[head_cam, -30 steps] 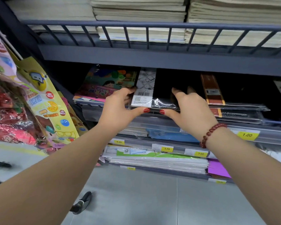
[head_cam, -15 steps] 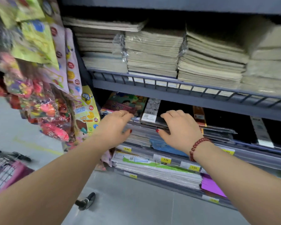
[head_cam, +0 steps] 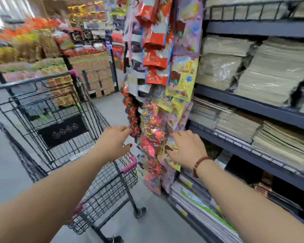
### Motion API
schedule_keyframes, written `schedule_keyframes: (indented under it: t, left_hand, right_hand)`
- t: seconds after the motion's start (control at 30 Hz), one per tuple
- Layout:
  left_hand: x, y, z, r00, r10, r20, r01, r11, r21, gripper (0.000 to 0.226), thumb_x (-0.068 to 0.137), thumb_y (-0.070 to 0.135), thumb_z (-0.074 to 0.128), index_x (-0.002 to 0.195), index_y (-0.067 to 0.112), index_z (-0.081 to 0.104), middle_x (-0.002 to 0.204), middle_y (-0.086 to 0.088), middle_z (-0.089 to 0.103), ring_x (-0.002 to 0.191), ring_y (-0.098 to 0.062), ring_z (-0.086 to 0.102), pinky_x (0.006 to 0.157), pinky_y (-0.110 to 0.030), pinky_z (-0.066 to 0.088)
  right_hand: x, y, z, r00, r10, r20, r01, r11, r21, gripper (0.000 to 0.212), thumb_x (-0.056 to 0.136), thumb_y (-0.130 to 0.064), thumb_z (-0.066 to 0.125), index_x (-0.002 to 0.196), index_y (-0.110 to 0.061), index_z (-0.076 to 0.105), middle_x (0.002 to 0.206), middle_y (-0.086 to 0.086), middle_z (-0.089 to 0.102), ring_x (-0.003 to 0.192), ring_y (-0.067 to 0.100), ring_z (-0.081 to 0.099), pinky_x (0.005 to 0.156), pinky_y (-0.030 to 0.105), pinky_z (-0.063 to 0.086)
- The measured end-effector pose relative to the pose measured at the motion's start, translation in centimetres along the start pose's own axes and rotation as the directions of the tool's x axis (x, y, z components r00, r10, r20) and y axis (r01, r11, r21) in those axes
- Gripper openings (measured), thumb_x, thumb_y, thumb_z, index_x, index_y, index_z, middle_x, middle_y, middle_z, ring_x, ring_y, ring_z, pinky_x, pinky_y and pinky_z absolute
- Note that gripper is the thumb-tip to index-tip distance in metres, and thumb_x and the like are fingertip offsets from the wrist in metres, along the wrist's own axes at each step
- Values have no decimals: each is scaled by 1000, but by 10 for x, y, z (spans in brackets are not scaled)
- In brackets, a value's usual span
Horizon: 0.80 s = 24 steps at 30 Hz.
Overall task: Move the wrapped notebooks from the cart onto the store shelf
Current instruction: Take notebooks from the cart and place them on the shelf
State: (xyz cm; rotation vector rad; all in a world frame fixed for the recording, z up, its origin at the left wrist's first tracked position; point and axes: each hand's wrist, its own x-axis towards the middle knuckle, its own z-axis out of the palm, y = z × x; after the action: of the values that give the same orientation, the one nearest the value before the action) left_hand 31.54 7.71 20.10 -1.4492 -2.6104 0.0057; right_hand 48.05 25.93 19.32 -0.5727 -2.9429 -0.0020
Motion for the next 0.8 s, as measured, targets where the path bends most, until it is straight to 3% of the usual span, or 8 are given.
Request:
schedule_keyframes:
  t: [0.3, 0.47, 0.8]
  left_hand:
    - [-117, -123, -57, 988, -152, -31, 155, 980, 124, 53, 90, 41, 50, 139, 22, 41, 133, -1, 53, 122, -22, 48, 105, -37, 37]
    - [-168, -187, -68, 986, -158, -48, 163, 976, 144, 55, 89, 43, 51, 139, 21, 41, 133, -1, 53, 123, -22, 48, 103, -37, 39]
    - [-255, -308, -72, 978, -200, -62, 205, 975, 89, 50, 90, 37, 50, 137, 19, 43, 128, -4, 54, 117, -25, 49, 98, -36, 38]
  right_hand:
    - [24, -157, -39, 977, -209, -37, 209, 978, 10, 55, 85, -55, 49, 127, -20, 47, 126, 3, 52, 119, 25, 45, 98, 39, 39]
    - [24, -240, -40, 974, -224, -38, 224, 975, -8, 51, 85, -56, 49, 122, -21, 49, 121, 1, 53, 116, 24, 47, 94, 38, 38]
    - [43, -384, -38, 970, -241, -20, 241, 971, -7, 56, 85, -56, 49, 129, -22, 46, 131, 0, 51, 121, 21, 44, 104, 38, 36]
